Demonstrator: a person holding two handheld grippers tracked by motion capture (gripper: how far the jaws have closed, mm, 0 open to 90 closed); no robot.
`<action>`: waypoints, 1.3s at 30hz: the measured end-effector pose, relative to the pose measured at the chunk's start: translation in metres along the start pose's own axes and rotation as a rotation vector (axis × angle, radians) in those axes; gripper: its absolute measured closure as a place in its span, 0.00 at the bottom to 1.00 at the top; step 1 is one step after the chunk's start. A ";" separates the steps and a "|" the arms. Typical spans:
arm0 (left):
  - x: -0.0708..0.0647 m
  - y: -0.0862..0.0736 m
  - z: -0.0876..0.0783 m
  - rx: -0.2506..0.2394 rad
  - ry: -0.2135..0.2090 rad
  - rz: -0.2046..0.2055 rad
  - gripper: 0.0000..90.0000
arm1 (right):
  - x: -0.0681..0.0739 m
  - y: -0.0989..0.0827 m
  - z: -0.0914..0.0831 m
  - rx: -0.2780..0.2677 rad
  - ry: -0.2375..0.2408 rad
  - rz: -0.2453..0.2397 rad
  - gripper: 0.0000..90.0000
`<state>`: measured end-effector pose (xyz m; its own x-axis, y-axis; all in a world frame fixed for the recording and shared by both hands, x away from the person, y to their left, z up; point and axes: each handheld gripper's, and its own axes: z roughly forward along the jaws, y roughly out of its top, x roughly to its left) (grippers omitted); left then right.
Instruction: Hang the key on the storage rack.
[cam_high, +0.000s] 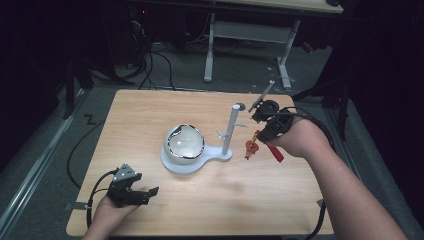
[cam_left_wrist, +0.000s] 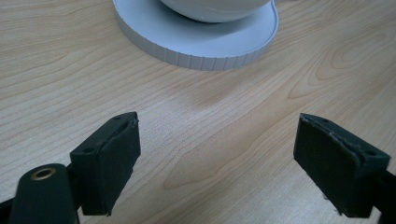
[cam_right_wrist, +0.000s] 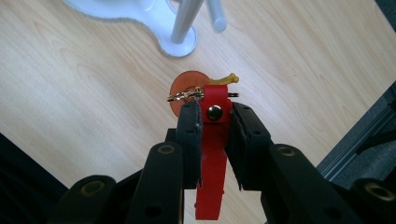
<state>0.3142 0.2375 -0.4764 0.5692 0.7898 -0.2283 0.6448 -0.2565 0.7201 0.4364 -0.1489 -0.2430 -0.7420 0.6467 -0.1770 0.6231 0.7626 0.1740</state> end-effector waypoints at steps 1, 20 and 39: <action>0.000 0.000 0.000 0.000 0.000 0.000 0.17 | -0.002 0.003 -0.001 -0.004 -0.001 -0.006 0.83; 0.003 -0.001 -0.003 -0.007 -0.003 -0.007 0.17 | -0.009 0.040 0.006 0.002 -0.025 0.021 0.80; 0.001 -0.003 -0.002 0.006 0.002 -0.006 0.17 | -0.015 0.022 0.009 -0.038 -0.066 0.074 0.66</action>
<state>0.3121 0.2404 -0.4776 0.5642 0.7924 -0.2319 0.6514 -0.2546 0.7148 0.4634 -0.1415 -0.2449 -0.6758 0.7016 -0.2259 0.6644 0.7125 0.2256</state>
